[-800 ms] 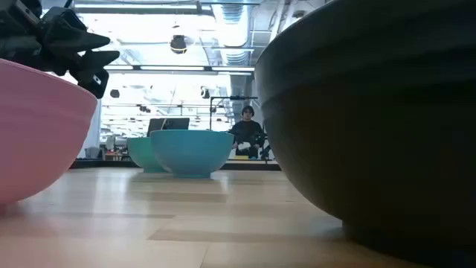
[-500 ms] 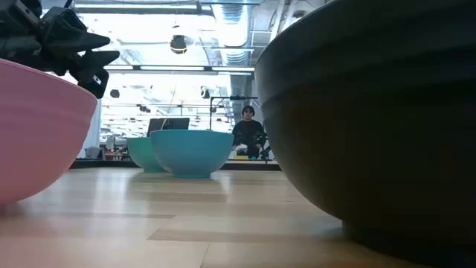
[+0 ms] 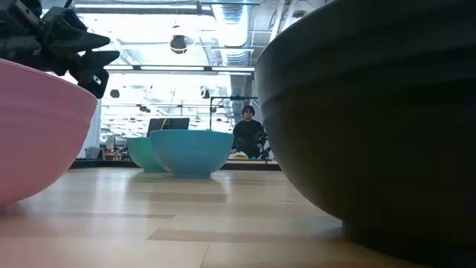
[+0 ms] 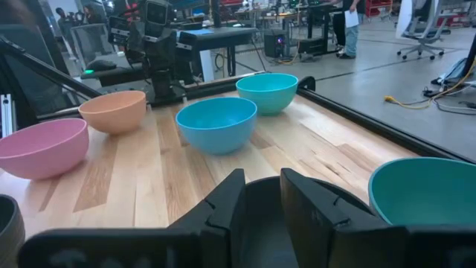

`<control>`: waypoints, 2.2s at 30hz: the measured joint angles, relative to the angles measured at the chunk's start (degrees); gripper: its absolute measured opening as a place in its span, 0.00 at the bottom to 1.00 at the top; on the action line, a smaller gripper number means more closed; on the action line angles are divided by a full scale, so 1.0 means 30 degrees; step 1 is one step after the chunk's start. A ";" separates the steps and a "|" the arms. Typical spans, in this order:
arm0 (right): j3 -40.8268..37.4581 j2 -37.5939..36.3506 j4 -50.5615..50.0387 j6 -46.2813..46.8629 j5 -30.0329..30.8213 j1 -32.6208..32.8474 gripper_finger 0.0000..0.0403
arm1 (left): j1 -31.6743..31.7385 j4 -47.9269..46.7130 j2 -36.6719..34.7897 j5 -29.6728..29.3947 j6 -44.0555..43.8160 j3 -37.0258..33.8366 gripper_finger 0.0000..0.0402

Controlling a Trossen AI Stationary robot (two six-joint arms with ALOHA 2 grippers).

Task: Nest bowls inside each other

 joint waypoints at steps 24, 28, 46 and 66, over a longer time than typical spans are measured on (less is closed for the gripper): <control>0.0000 0.0004 0.0000 0.0004 0.0000 0.0002 0.28 | -0.0006 -0.0007 0.0000 0.0000 0.0025 0.0000 0.28; 0.0000 -0.0001 0.0004 0.0004 0.0003 0.0001 0.28 | 0.0000 -0.0043 0.0000 -0.0646 0.3202 0.0005 0.28; 0.1092 -0.0011 0.6718 -0.3724 0.0536 -0.0553 0.28 | 0.0000 -0.2758 0.2817 -0.7450 0.3549 0.6264 0.28; 1.3011 0.2737 -0.2086 -0.6472 -0.1693 -0.0501 0.28 | 0.0022 -0.7456 1.5221 -0.8951 0.3245 2.1937 0.28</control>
